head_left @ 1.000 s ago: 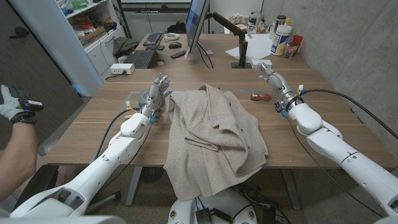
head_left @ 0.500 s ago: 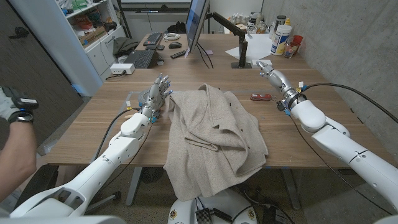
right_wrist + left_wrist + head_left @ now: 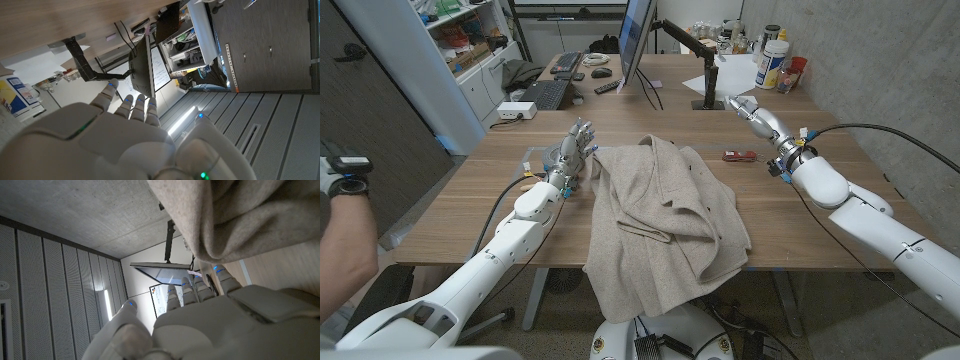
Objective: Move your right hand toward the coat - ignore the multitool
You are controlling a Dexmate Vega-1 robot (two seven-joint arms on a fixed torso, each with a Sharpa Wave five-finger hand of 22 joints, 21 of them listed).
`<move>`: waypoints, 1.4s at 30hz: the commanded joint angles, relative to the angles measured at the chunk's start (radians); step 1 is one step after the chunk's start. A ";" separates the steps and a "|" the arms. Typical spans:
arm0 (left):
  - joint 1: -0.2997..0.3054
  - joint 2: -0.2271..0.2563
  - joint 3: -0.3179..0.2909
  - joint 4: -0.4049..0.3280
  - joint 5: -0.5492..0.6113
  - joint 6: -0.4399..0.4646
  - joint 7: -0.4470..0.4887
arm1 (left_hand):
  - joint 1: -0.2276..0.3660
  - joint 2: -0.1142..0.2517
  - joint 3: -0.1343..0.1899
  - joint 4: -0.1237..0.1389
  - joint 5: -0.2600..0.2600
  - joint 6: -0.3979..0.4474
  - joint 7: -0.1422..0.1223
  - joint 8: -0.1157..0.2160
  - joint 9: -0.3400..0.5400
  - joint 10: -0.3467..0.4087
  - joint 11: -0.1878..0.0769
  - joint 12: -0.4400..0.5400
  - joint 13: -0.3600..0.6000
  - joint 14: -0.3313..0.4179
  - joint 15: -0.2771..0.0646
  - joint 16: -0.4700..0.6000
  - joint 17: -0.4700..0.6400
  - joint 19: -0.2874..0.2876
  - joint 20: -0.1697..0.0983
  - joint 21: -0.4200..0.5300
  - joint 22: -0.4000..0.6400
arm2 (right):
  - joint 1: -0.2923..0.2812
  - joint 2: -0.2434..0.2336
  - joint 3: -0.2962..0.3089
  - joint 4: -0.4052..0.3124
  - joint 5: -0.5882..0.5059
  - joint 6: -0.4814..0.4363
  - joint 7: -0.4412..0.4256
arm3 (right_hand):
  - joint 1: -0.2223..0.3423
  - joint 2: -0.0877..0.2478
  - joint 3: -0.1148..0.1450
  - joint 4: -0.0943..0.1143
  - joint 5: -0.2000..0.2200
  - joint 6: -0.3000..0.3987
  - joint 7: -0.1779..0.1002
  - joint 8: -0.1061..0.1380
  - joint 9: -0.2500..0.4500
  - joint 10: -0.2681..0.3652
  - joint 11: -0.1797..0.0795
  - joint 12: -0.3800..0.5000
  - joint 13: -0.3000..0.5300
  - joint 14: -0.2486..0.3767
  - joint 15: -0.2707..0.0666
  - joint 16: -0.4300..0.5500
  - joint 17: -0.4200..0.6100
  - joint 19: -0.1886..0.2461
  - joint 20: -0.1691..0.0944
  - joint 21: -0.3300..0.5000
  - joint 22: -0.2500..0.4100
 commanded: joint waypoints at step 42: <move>0.004 0.004 -0.002 -0.003 -0.002 -0.004 -0.006 | 0.005 0.006 -0.009 0.003 0.006 0.004 -0.004 0.004 0.006 0.003 -0.001 0.004 0.006 0.002 0.002 0.005 0.002 -0.003 0.003 0.003 0.004 | -0.030 -0.072 0.011 -0.149 -0.338 -0.033 -0.041 | 0.047 -0.011 0.009 -0.035 0.003 -0.027 -0.013 -0.010 0.007 -0.009 -0.016 -0.004 0.004 -0.007 -0.044 -0.004 -0.001 0.012 0.010 0.005 0.002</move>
